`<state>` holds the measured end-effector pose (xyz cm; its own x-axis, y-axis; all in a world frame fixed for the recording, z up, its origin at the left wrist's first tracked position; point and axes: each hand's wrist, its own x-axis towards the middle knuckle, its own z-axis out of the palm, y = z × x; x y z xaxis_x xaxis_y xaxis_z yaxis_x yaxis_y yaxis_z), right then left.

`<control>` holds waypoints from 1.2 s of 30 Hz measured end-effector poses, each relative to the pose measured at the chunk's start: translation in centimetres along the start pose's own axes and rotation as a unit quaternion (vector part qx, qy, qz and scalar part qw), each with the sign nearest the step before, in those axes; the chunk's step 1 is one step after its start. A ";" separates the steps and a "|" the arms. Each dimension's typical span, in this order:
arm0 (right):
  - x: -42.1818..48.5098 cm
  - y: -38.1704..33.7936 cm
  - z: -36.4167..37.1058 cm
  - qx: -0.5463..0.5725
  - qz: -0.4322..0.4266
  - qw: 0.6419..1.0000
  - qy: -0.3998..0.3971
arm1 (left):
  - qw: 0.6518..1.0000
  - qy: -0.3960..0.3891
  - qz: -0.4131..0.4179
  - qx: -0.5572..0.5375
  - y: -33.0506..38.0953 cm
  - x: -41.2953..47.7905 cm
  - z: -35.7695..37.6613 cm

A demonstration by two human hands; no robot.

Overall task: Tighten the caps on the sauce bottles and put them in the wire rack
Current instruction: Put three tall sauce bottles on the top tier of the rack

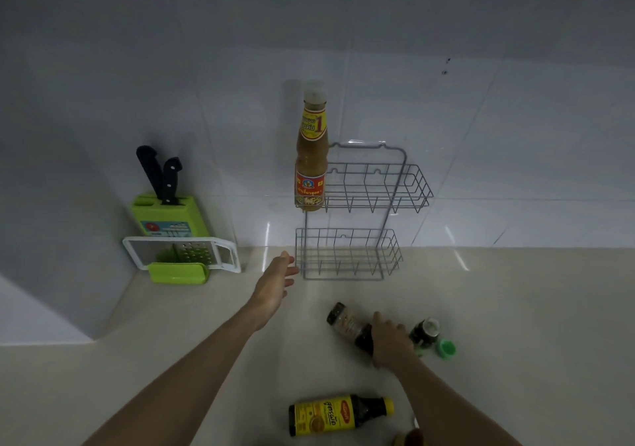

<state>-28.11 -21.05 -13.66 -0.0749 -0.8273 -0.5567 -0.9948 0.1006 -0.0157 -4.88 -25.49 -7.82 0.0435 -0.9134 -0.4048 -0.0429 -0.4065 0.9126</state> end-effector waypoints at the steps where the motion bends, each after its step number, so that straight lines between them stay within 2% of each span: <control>1: 0.1 0.0 -0.1 -0.007 -0.005 1.000 0.007 | 1.000 -0.002 0.000 0.002 -0.1 0.1 0.1; 5: 0.3 -0.5 -1.3 0.009 -0.027 0.999 0.034 | 1.000 -0.008 0.000 0.003 0.1 0.3 0.5; 9: 0.2 -1.2 -3.7 0.065 -0.039 0.991 0.107 | 1.000 -0.001 0.007 -0.005 0.6 0.4 0.5; 12: -0.2 -2.0 -5.7 0.145 -0.071 0.973 0.162 | 1.000 0.008 0.018 -0.013 1.0 0.4 0.4; 16: -1.1 -2.2 -7.8 0.218 -0.126 0.948 0.194 | 0.999 0.027 0.033 -0.022 1.7 0.1 0.3; 21: -4.1 0.0 -13.7 0.289 -0.222 0.908 0.208 | 0.994 0.053 0.092 -0.001 3.8 0.2 -0.1; 24: -6.8 1.5 -19.3 0.320 -0.245 0.879 0.256 | 0.989 0.082 0.123 -0.003 5.9 0.6 -0.5; 29: -9.6 3.1 -26.9 0.413 -0.291 0.791 0.345 | 0.981 0.083 0.172 0.010 9.9 1.2 -0.8; 32: -8.8 1.8 -28.9 0.446 -0.287 0.755 0.386 | 0.976 0.057 0.207 0.026 11.5 1.3 -0.4; 36: -6.4 -0.7 -29.2 0.454 -0.258 0.728 0.444 | 0.973 0.037 0.228 0.012 12.6 1.1 0.7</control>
<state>-28.93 -31.99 14.14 -0.1236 -0.8751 0.4679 -0.4798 -0.3601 -0.8001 -6.05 -31.65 3.17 0.0869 -0.9951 0.0480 -0.0980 0.0394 0.9944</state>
